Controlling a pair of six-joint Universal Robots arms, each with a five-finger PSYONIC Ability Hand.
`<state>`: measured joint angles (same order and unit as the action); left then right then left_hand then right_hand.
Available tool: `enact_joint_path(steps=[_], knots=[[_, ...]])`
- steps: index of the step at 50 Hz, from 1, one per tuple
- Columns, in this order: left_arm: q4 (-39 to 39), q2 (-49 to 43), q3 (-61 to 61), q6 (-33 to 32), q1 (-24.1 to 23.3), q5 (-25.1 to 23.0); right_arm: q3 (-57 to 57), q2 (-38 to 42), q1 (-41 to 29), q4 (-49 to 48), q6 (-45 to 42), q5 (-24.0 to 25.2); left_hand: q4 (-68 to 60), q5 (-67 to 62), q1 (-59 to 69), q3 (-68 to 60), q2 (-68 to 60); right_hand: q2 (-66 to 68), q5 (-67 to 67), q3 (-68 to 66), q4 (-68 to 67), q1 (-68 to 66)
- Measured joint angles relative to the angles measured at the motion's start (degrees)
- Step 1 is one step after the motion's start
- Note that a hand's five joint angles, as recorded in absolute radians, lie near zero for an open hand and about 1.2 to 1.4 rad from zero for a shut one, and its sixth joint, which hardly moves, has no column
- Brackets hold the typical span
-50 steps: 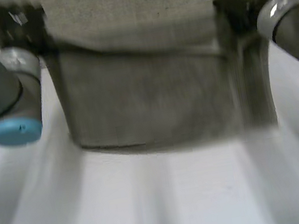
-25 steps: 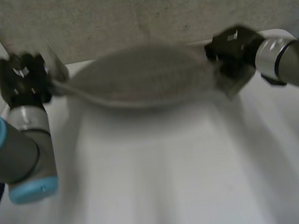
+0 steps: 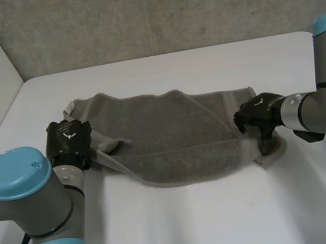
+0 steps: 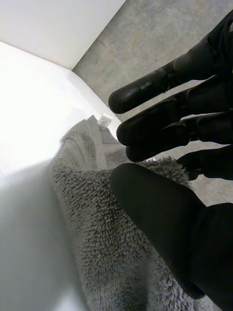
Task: Fold the towel.
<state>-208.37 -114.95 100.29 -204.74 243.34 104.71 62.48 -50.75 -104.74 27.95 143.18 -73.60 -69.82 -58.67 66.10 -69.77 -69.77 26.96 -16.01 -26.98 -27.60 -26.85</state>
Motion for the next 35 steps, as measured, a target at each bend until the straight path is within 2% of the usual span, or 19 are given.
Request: enact_joint_path(steps=[4, 11, 16, 21, 29, 35], knots=[[-0.2, 0.4, 0.1, 0.0, 0.0, 0.1, 5.7, -5.3, 0.4, -7.0, 1.4, -1.0, 0.0, 0.0, 0.0, 0.0, 0.0, -4.7, 6.9, 4.8, 6.4, 5.2], [-0.3, 0.6, 0.4, 0.0, 0.2, 0.1, 18.8, -16.9, 1.9, -19.3, 2.4, 0.0, 0.0, 0.0, 0.0, 0.0, 0.0, -4.7, 6.8, 4.8, 6.3, 5.2], [-0.4, 0.8, 0.8, 0.0, 0.5, 0.0, 33.5, -28.0, 5.3, -30.8, 0.2, 5.0, 0.0, 0.0, 0.0, 0.0, 0.0, -4.7, 6.8, 4.8, 6.3, 5.2], [-0.5, 1.0, 1.1, 0.0, 0.7, 0.0, 44.6, -33.9, 9.9, -36.7, -4.8, 11.3, 0.0, 0.0, 0.0, 0.0, 0.0, -4.7, 6.9, 4.8, 6.4, 5.2], [-0.5, 1.1, 1.4, 0.0, 0.6, 0.0, 52.9, -33.7, 17.2, -40.4, -11.1, 21.7, 0.0, 0.0, 0.0, 0.0, 0.0, -4.7, 6.9, 4.8, 6.3, 5.2], [-0.6, 1.4, 1.8, 0.0, 0.5, 0.0, 53.7, -27.9, 19.9, -45.2, -12.2, 25.6, 0.0, 0.0, 0.0, 0.0, 0.0, -4.7, 6.9, 4.8, 6.4, 5.2]])
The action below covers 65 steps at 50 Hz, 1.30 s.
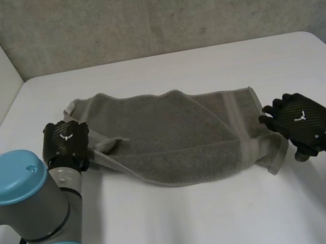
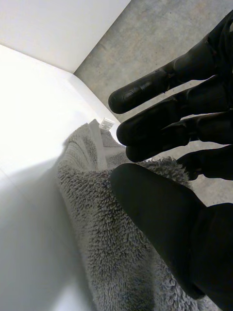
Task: Fold the towel.
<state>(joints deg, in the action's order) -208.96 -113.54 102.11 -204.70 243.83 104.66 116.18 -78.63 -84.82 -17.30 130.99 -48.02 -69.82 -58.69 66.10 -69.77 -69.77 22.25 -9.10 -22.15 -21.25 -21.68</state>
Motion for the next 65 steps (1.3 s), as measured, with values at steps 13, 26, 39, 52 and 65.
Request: enact_joint_path(steps=[13, 26, 39, 52, 65], knots=[[-0.2, 0.2, 0.6, 0.1, 0.1, -0.1, 0.1, 7.9, 0.1, -9.6, -1.1, 0.2, 0.0, 0.0, 0.0, 0.0, 0.0, 0.0, 0.0, 0.0, 0.0, 0.0], [-0.8, 0.4, 0.8, 0.0, 0.0, 0.0, 3.3, 9.3, -1.1, -21.4, 2.2, 0.1, 0.0, 0.0, 0.0, 0.0, 0.0, 0.0, 0.0, 0.0, 0.0, 0.0], [-0.8, 0.5, 1.1, 0.1, 0.1, 0.0, 5.8, 8.9, -3.7, -23.4, 7.6, 1.8, 0.0, 0.0, 0.0, 0.0, 0.0, 0.0, 0.0, 0.0, 0.0, 0.0], [-0.8, 1.0, 1.1, 0.0, 0.2, 0.0, 9.8, 4.2, -3.8, -27.0, 8.8, 3.7, 0.0, 0.0, 0.0, 0.0, 0.0, 0.0, -0.2, 0.0, 0.0, 0.0], [-0.8, 1.5, 1.5, 0.1, 0.1, 0.0, 10.8, 3.0, -5.1, -31.3, 13.6, 3.6, 0.0, 0.0, 0.0, 0.0, 0.0, 14.4, -17.3, -14.4, -14.9, -14.9]])
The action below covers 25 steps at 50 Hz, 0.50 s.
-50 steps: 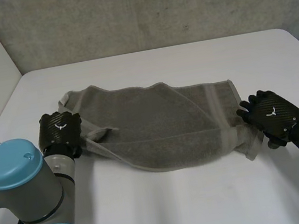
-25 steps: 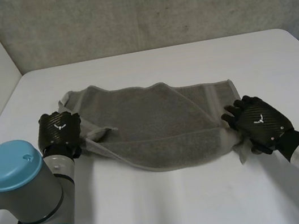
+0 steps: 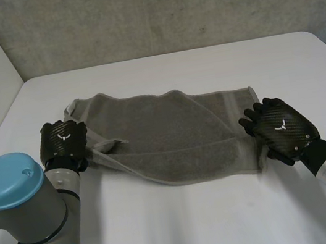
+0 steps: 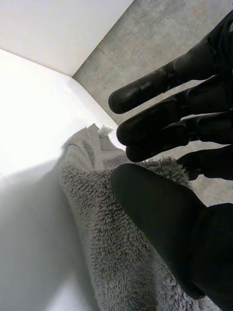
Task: Fold the towel.
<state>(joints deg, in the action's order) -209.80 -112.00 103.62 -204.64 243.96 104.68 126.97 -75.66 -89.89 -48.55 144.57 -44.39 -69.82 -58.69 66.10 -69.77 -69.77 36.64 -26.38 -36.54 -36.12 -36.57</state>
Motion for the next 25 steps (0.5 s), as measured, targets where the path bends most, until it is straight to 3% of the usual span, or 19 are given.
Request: enact_joint_path(steps=[4, 11, 18, 25], knots=[[0.0, 0.0, 0.0, 0.0, 0.0, 0.0, 0.3, -0.1, -0.6, -0.6, 0.1, 0.1, 0.0, 0.0, 0.0, 0.0, 0.0, 11.3, -10.7, -10.9, -11.3, -11.1], [0.0, 0.1, 0.0, 0.0, 0.0, 0.0, 0.9, -2.2, -0.9, -1.2, 1.6, 0.1, 0.0, 0.0, 0.0, 0.0, 0.0, 13.6, -13.5, -13.7, -14.2, -13.7], [0.0, 0.3, 0.1, 0.0, 0.0, 0.0, 0.9, -4.2, -0.9, -0.9, 6.1, 0.1, 0.0, 0.0, 0.0, 0.0, 0.0, 2.1, -1.0, -1.9, -2.3, -1.3], [0.0, 0.4, 0.1, 0.0, 0.0, 0.0, 0.5, -3.1, -1.1, -0.3, 7.2, 0.6, 0.0, 0.0, 0.0, 0.0, 0.0, 1.0, 2.3, 0.5, 0.1, 1.2]])
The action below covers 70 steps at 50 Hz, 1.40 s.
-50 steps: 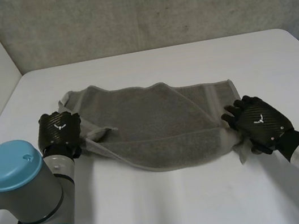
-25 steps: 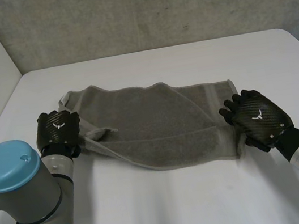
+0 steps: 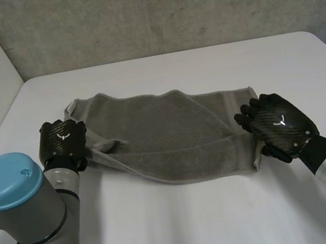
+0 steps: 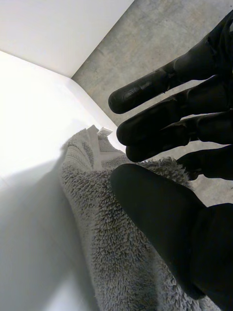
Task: Fold the towel.
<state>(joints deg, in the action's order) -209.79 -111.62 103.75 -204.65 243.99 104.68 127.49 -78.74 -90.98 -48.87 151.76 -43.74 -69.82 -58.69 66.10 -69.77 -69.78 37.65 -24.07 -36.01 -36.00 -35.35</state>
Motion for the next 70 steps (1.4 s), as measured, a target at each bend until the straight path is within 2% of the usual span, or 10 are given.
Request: enact_joint_path(steps=[29, 40, 44, 48, 52, 59, 61, 64, 67, 70], knots=[[0.0, 0.0, 0.2, 0.0, 0.0, -0.2, -0.5, 6.1, 0.5, 3.2, -12.8, 4.0, 0.0, 0.0, 0.0, 0.0, 0.0, 0.2, -5.4, -2.6, -2.5, -3.8], [0.0, 0.0, 0.2, 0.0, 0.0, -0.2, -0.3, 6.2, 1.6, 4.8, -16.9, 6.8, 0.0, 0.0, 0.0, 0.0, 0.0, 12.7, -15.9, -14.2, -14.2, -14.9], [0.0, 0.0, 0.3, 0.0, 0.0, -0.2, -0.5, 6.2, 2.1, 6.1, -18.6, 7.7, 0.0, 0.0, 0.0, 0.0, 0.0, 35.7, -39.3, -36.6, -37.0, -38.4], [0.0, 0.0, 0.3, 0.0, 0.0, -0.2, -0.9, 5.7, 2.7, 7.4, -18.8, 7.7, 0.0, 0.0, 0.0, 0.0, 0.0, 37.9, -42.5, -40.7, -40.4, -41.1], [0.0, 0.0, 0.2, 0.0, 0.0, -0.2, -1.7, 3.0, 4.0, 10.1, -15.9, 7.5, 0.0, 0.0, 0.0, 0.0, 0.0, 37.9, -42.5, -40.7, -40.4, -41.1], [0.1, 0.6, 0.3, -0.1, 0.0, -0.2, -5.6, -6.6, 6.7, 15.5, 3.4, 4.5, 0.0, 0.0, 0.0, 0.0, 0.0, 37.9, -42.6, -40.7, -40.4, -41.1], [0.1, 1.2, 0.5, -0.2, -0.1, -0.2, -8.0, -9.6, 7.2, 18.0, 11.4, 1.0, 0.0, 0.0, 0.0, 0.0, 0.0, 37.9, -42.6, -40.7, -40.4, -41.1], [0.3, 2.3, 0.8, -0.4, -0.3, -0.3, -11.2, -12.4, 7.6, 23.2, 17.2, -3.9, 0.0, 0.0, 0.0, 0.0, 0.0, 37.9, -42.6, -40.7, -40.4, -41.1], [0.6, 3.7, 1.1, -0.6, -0.5, -0.3, -14.1, -13.9, 7.8, 29.5, 17.3, -7.4, 0.0, 0.0, 0.0, 0.0, 0.0, 37.9, -42.6, -40.7, -40.4, -41.1], [1.0, 5.5, 1.4, -0.9, -0.7, -0.3, -17.3, -14.7, 7.9, 38.2, 12.6, -10.3, 0.0, 0.0, 0.0, 0.0, 0.0, 37.9, -42.6, -40.7, -40.4, -41.1]])
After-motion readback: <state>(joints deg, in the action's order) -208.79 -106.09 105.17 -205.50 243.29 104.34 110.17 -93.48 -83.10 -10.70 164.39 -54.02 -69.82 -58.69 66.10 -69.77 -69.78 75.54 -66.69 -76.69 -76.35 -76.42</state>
